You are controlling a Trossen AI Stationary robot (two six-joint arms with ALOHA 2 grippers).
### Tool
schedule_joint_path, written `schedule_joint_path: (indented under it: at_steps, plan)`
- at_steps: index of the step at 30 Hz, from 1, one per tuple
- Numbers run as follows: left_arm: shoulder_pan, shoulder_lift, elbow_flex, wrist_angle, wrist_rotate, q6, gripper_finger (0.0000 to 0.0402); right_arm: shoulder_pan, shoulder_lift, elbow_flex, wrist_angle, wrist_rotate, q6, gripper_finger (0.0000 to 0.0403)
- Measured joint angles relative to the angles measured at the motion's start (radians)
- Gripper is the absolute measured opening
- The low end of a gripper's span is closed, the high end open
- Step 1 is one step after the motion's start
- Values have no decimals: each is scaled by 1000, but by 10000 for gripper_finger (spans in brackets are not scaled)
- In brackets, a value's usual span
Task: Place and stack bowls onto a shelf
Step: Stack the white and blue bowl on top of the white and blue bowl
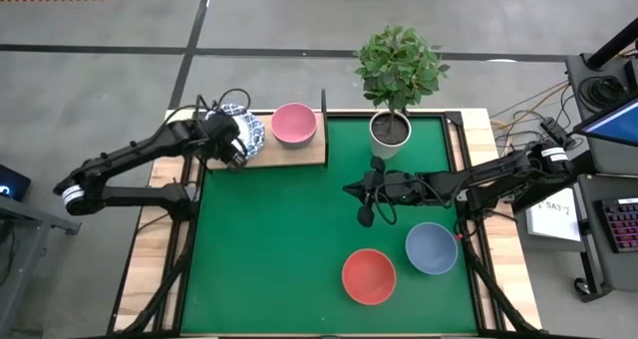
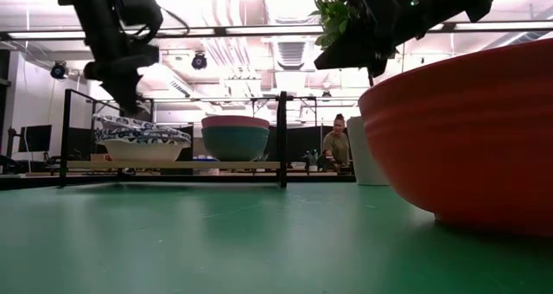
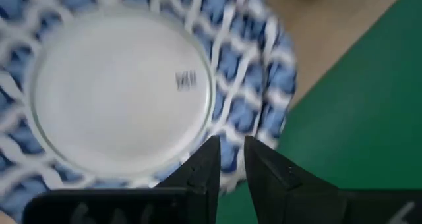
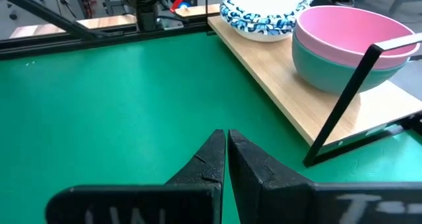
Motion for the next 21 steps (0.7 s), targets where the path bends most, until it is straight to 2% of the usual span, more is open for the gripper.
schedule_joint_path:
  at_steps: [5,11,21]
  plan:
    - [0,-6,90,-32,-19,46,49,1,0,0,-1,22,10,9]
    - [1,-3,117,-171,-226,28,49,1,2,0,-1,22,11,9]
    - [1,105,37,-140,-257,-28,49,1,2,0,-2,22,9,9]
